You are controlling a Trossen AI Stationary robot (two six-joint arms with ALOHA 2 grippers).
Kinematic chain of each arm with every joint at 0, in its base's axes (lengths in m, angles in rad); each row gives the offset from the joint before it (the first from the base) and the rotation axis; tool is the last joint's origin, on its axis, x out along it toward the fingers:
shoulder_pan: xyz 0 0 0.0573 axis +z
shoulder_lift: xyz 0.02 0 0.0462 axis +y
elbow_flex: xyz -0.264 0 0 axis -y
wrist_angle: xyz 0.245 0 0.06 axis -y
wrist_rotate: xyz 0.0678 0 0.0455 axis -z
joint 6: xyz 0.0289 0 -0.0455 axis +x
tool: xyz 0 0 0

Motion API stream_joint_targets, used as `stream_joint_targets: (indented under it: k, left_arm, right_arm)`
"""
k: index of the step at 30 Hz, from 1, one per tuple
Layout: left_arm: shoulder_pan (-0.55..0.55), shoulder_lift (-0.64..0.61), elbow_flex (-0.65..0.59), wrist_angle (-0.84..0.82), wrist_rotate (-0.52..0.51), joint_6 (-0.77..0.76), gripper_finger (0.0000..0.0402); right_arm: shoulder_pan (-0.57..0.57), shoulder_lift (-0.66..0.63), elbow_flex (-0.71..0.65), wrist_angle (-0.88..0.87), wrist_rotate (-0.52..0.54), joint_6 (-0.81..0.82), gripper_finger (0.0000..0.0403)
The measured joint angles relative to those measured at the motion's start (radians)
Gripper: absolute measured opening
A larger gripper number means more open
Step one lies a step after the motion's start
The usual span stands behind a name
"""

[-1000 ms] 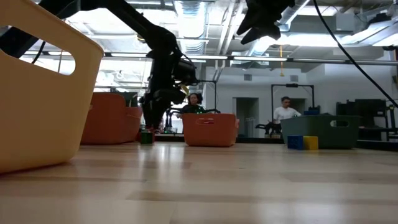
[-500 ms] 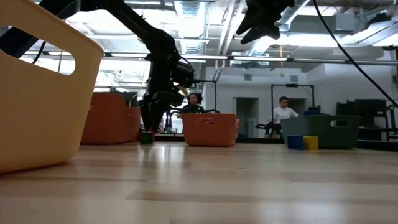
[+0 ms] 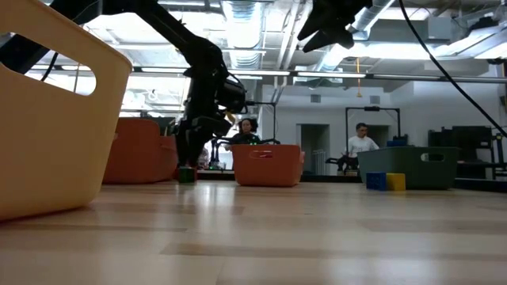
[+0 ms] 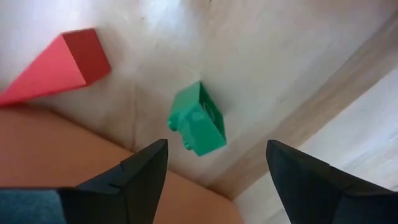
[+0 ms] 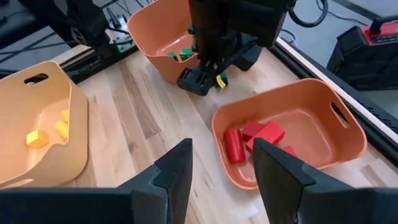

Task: Sort blocks
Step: Put the green game piece into the left orange bin

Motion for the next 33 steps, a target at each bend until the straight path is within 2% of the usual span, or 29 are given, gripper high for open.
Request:
stream_joint_targets:
  k: [11,18,24,28,33]
  left_arm:
    - [-0.001,0.055,0.0,-0.006,0.039,-0.003,0.0264]
    - [-0.016,0.047,0.011,0.018,0.012,0.014,0.0264]
    - [-0.038,0.048,0.005,-0.025,0.043,0.133,0.0264]
    - [-0.067,0.048,0.005,-0.035,0.012,0.225,0.0264]
    - [-0.088,0.048,0.005,-0.029,-0.022,0.254,0.0264]
  right_arm:
    - [0.0,0.0,0.0,0.0,0.0,-0.007,0.0179]
    - [0.0,0.0,0.0,-0.002,0.0,-0.001,0.0179]
    - [-0.007,0.0,0.0,-0.003,0.0,-0.005,0.0179]
    - [-0.007,0.0,0.0,-0.003,0.0,-0.007,0.0179]
    - [-0.007,0.0,0.0,-0.003,0.0,-0.007,0.0179]
